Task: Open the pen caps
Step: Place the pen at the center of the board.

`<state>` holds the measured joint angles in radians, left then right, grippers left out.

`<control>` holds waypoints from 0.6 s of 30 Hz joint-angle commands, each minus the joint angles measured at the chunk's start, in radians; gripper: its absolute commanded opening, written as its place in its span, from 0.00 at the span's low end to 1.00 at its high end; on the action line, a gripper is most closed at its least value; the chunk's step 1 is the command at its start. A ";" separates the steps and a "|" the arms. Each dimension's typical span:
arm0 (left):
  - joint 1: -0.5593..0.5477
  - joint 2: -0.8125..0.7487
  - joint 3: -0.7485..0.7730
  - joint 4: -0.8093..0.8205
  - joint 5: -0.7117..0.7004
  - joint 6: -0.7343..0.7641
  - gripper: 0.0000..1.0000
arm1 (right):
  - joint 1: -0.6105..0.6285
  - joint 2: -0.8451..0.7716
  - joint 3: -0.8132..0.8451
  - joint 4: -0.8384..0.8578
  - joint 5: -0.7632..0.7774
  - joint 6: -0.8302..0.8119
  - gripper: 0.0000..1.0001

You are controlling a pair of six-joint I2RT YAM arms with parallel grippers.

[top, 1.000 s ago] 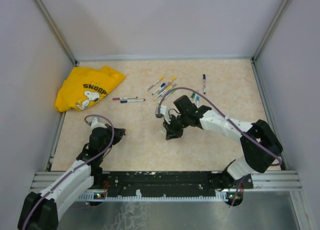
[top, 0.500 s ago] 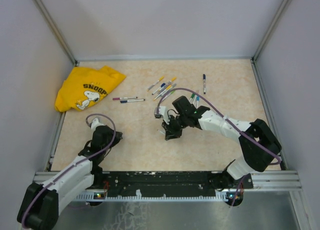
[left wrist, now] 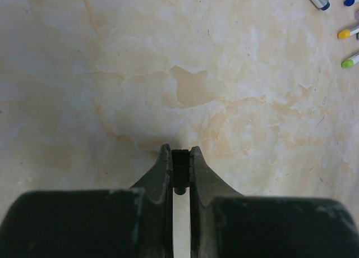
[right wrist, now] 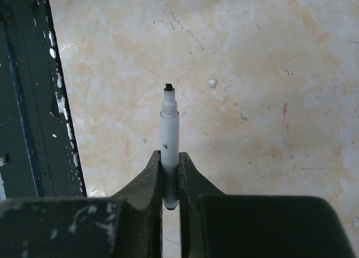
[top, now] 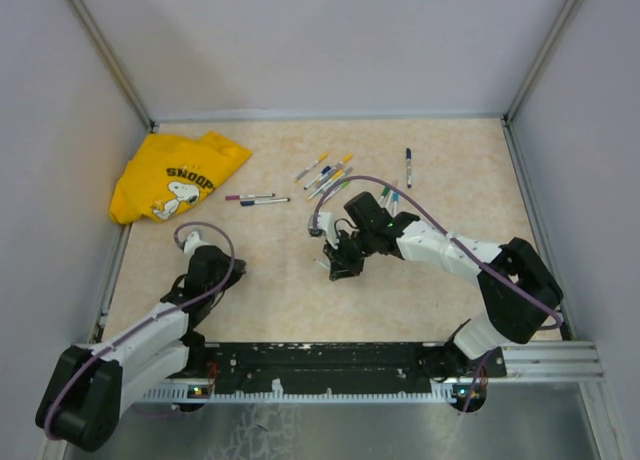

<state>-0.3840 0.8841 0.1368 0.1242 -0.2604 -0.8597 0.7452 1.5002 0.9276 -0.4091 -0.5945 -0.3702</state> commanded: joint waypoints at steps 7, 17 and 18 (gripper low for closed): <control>0.006 0.053 0.027 -0.051 -0.023 -0.008 0.09 | 0.023 0.003 0.034 0.032 0.004 0.006 0.00; 0.006 0.082 0.044 -0.078 -0.032 -0.032 0.09 | 0.048 0.035 0.028 0.056 0.004 0.039 0.00; 0.007 0.087 0.047 -0.081 -0.032 -0.035 0.09 | 0.058 0.045 0.031 0.056 0.009 0.042 0.00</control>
<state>-0.3840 0.9436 0.1703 0.1238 -0.2737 -0.8833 0.7666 1.5181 0.9276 -0.3935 -0.5907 -0.3527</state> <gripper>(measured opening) 0.101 0.070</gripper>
